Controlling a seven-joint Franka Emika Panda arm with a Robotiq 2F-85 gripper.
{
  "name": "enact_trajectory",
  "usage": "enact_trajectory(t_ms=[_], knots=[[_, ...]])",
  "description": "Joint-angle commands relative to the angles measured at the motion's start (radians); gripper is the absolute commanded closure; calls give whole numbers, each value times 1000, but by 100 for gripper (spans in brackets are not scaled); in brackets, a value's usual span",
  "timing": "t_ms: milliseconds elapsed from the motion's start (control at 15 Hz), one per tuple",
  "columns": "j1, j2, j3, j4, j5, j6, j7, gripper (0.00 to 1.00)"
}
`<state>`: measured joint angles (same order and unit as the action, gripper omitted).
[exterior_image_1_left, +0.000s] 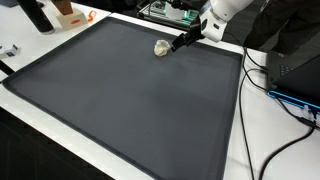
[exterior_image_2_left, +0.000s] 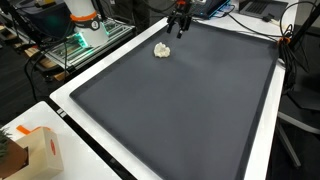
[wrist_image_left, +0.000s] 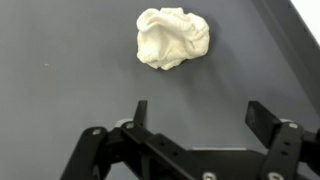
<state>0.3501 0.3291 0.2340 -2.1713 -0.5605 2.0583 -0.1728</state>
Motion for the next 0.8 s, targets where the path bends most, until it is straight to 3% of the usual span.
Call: enact_trajectory(t_ms=[0,733], knots=[[-22,-13,0,10,-3,-18,-29,0],[-149,-86,-69,10,156,39,87,0]])
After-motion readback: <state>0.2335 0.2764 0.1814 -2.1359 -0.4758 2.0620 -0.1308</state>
